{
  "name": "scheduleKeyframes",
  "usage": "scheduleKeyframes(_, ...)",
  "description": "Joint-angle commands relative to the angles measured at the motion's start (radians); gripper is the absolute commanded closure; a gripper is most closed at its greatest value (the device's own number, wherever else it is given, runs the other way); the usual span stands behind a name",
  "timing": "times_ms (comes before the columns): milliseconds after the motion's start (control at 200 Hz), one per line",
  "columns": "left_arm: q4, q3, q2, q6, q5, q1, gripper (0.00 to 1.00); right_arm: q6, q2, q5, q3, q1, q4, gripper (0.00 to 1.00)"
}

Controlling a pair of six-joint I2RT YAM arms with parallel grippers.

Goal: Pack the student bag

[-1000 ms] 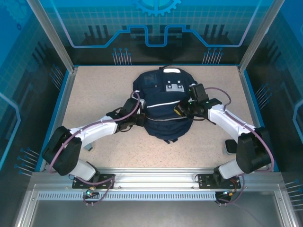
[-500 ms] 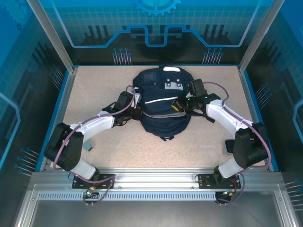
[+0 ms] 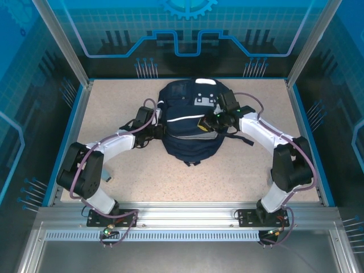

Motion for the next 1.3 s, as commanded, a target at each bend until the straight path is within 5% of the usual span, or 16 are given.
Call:
scheduleKeyframes(0, 0.028, -0.008, -0.057, -0.046, -0.069, 0.028, 0.88, -0.118, 0.039, -0.059, 0.085, 0.025, -0.051, 0.84)
scheduleKeyframes(90, 0.006, -0.040, -0.099, -0.062, -0.059, 0.027, 0.68, -0.170, 0.022, 0.011, 0.107, 0.026, -0.119, 0.34)
scheduleKeyframes(235, -0.062, -0.083, -0.176, -0.093, -0.090, 0.028, 0.34, -0.230, -0.103, 0.210, 0.053, 0.006, -0.216, 0.16)
scheduleKeyframes(315, -0.113, -0.090, -0.233, -0.117, -0.120, 0.031, 0.21, -0.231, -0.191, 0.353, -0.017, -0.037, -0.274, 0.13)
scheduleKeyframes(510, -0.233, -0.083, -0.371, -0.158, -0.168, 0.036, 0.05, -0.243, -0.400, 0.584, -0.225, -0.232, -0.399, 0.11)
scheduleKeyframes(840, -0.293, -0.058, -0.443, -0.162, -0.123, 0.037, 0.01, -0.334, -0.470, 0.528, -0.426, -0.654, -0.412, 0.08)
scheduleKeyframes(1291, -0.277, -0.052, -0.438, -0.167, -0.079, 0.036, 0.01, -0.337, -0.382, 0.574, -0.493, -0.879, -0.332, 0.07)
